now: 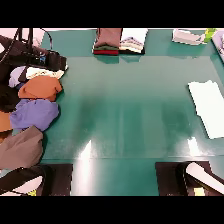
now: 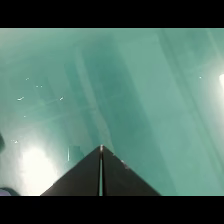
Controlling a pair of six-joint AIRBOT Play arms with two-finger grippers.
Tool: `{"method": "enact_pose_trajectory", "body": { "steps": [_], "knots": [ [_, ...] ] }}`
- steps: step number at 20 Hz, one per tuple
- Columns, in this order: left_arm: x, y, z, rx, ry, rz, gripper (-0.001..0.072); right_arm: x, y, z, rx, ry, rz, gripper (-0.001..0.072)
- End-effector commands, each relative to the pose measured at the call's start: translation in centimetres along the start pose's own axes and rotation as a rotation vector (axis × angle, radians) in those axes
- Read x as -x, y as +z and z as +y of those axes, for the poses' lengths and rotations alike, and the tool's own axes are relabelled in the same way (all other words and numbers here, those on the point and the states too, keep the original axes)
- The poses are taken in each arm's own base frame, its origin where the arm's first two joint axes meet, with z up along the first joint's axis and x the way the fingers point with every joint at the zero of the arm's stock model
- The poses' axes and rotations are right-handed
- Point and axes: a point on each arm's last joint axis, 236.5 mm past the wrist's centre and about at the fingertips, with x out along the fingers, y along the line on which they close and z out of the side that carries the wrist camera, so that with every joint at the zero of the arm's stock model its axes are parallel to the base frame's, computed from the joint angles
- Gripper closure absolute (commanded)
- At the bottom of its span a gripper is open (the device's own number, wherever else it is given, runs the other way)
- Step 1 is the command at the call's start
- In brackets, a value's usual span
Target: Fold the shirts.
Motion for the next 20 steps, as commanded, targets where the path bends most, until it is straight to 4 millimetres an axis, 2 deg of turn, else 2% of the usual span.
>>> {"method": "enact_pose_trajectory", "body": {
  "steps": [1, 3, 5, 6, 9, 10, 12, 20],
  "knots": [
    [0.0, 0.1, 0.0, -0.003, 0.001, -0.005, 0.0682, 0.2, -4.2, 12.0, 0.25, 0.202, 0.082, 0.0181],
    [0.0, 0.1, 0.2, -0.005, 0.007, -0.004, 0.0682, -0.5, -7.9, 17.3, 0.422, 0.253, 0.128, 0.0181],
    [0.0, 0.1, 0.2, -0.005, 0.007, -0.003, 0.0682, -0.9, -11.4, 21.4, 0.557, 0.296, 0.159, 0.0183],
    [0.0, -0.2, 0.2, -0.005, 0.007, 0.008, 0.0682, -1.1, -13.1, 23.0, 0.612, 0.315, 0.172, 0.0243],
    [0.1, -0.4, 0.1, -0.005, 0.006, 0.016, 0.0682, -1.1, -16.6, 25.7, 0.736, 0.353, 0.199, 0.0531],
    [0.1, -0.1, 0.1, -0.005, 0.006, 0.004, 0.0681, -0.9, -17.3, 26.1, 0.774, 0.364, 0.198, 0.0703],
    [0.1, 0.2, 0.1, -0.005, 0.007, -0.01, 0.0682, -0.7, -18.0, 26.8, 0.799, 0.378, 0.195, 0.0696],
    [0.1, 0.4, 0.1, -0.005, 0.007, -0.017, 0.0682, -0.7, -18.1, 26.7, 0.798, 0.377, 0.198, 0.0696]
  ]
}}
